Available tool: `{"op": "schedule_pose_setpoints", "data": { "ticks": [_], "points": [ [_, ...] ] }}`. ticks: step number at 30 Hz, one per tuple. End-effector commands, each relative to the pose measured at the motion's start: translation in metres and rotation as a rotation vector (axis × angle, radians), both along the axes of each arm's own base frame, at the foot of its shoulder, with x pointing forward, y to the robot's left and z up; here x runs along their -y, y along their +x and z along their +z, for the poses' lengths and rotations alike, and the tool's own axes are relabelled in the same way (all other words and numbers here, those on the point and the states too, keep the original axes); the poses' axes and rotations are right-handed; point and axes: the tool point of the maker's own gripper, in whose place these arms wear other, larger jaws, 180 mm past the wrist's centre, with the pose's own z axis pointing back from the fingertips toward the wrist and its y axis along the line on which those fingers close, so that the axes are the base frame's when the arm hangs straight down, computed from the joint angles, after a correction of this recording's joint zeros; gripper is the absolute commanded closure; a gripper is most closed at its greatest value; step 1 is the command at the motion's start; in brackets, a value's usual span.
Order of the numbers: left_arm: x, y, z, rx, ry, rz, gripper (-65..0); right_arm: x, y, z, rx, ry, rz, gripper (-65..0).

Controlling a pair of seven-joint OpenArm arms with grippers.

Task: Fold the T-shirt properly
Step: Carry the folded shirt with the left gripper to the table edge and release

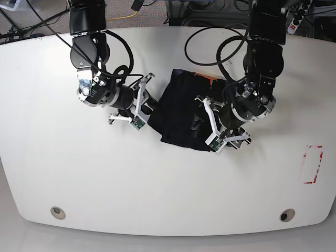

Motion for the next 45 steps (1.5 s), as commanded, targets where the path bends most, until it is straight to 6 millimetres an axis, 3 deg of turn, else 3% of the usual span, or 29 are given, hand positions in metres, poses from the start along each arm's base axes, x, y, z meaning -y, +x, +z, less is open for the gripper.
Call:
{"op": "schedule_pose_setpoints", "data": {
  "ticks": [1,7,12,17,21,27,33,40,45],
  "points": [
    [0.012,0.001,0.008,0.025,-0.04,0.034,-46.1,0.01,0.015,0.018,0.058,0.021,-0.036,-13.8],
    [0.031,-0.017,-0.021,-0.061,-0.064,0.094,-46.4,0.027,0.021,0.021,0.067,0.021,-0.092,-13.8],
    [0.042,-0.032,-0.049,-0.116,-0.1,0.095,-46.4,0.028,0.021,0.021,0.067,0.021,-0.093,-13.8],
    [0.027,-0.037,-0.087,-0.178,-0.092,0.16,-46.4,0.028,0.021,0.021,0.067,0.023,-0.093,-13.8],
    [0.009,-0.038,-0.105,-0.194,-0.067,0.177,-46.1,0.028,0.021,0.021,0.068,0.021,-0.093,-13.8],
    [-0.044,-0.027,-0.108,-0.18,-0.065,0.311,-46.4,0.034,0.022,0.021,0.071,0.004,-0.093,-13.8],
    [-0.114,-0.025,-0.104,-0.164,-0.003,0.356,-46.1,0.038,0.022,0.021,0.073,-0.007,-0.092,-13.8],
    [-0.213,-0.039,-0.108,-0.195,0.086,0.471,-46.0,0.039,0.022,0.021,0.075,-0.008,-0.092,-13.5],
    [-0.285,-0.049,-0.102,-0.232,0.157,0.51,-46.0,0.041,0.024,0.035,0.123,-0.028,-0.078,-13.5]
  ]
}}
